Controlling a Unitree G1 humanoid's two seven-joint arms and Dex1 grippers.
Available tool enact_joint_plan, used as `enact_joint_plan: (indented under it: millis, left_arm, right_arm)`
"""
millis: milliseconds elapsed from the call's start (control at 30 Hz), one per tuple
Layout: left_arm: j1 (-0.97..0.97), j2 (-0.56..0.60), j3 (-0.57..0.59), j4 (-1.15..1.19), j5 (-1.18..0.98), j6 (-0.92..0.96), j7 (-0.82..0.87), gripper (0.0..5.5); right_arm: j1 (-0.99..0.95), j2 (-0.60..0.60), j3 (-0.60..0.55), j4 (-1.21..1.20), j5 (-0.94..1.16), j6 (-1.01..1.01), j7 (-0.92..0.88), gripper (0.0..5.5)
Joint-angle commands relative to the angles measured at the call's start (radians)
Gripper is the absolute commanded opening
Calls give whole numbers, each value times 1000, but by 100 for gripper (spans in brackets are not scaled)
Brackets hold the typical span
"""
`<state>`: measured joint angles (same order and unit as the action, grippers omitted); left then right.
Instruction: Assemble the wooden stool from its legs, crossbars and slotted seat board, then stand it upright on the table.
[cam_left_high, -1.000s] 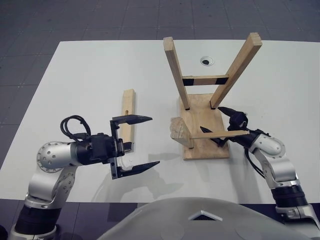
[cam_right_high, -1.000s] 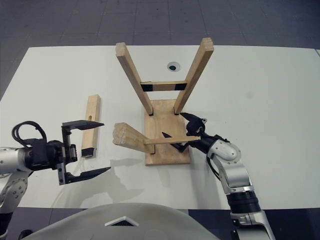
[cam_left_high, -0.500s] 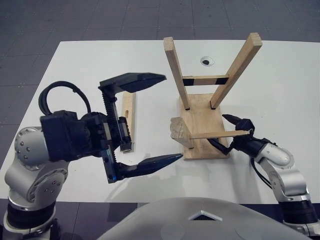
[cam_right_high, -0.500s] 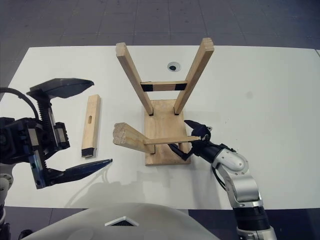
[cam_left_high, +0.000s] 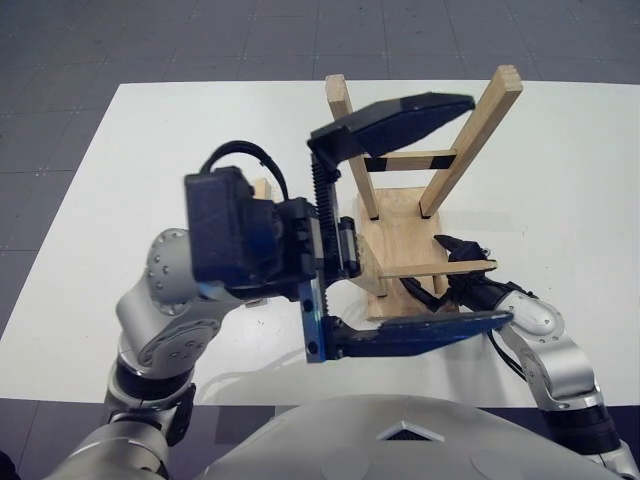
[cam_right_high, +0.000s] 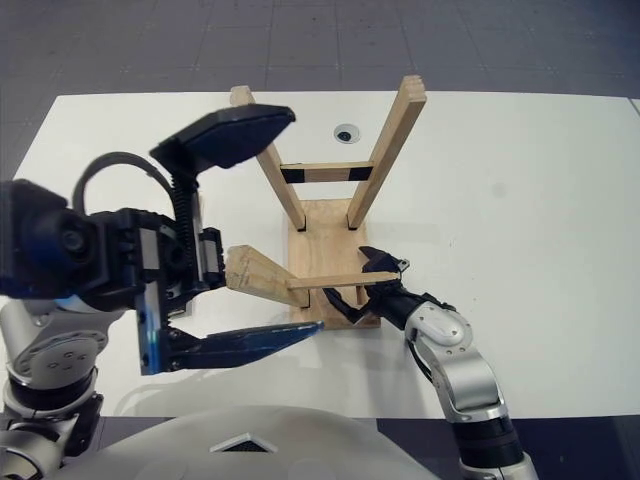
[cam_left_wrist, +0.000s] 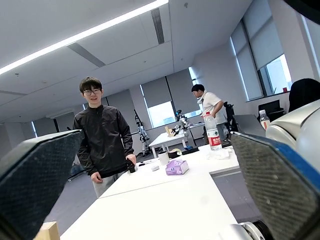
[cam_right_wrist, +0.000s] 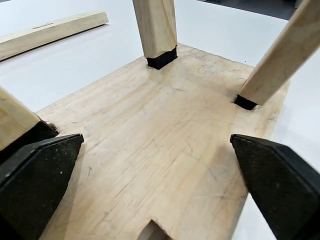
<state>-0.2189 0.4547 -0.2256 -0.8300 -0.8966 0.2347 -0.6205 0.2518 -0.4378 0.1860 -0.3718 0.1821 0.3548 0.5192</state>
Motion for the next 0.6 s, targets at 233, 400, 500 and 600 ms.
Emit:
enact_joint_plan:
  millis: [233, 400, 500, 600]
  left_arm:
    - [9, -87, -44, 94, 93, -12, -52, 547]
    - [-89, -89, 32, 45, 66, -1, -25, 547]
    - [-148, -80, 63, 23, 48, 17, -14, 547]
    - [-163, -74, 70, 6, 35, 32, -10, 547]
  right_arm:
    - [48, -13, 60, -17, -41, 79, -33, 550]
    - [40, -12, 61, -6, -43, 76, -35, 550]
    - [39, -17, 67, -6, -45, 98, -35, 550]
    - [32, -29, 118, 15, -105, 184, -67, 550]
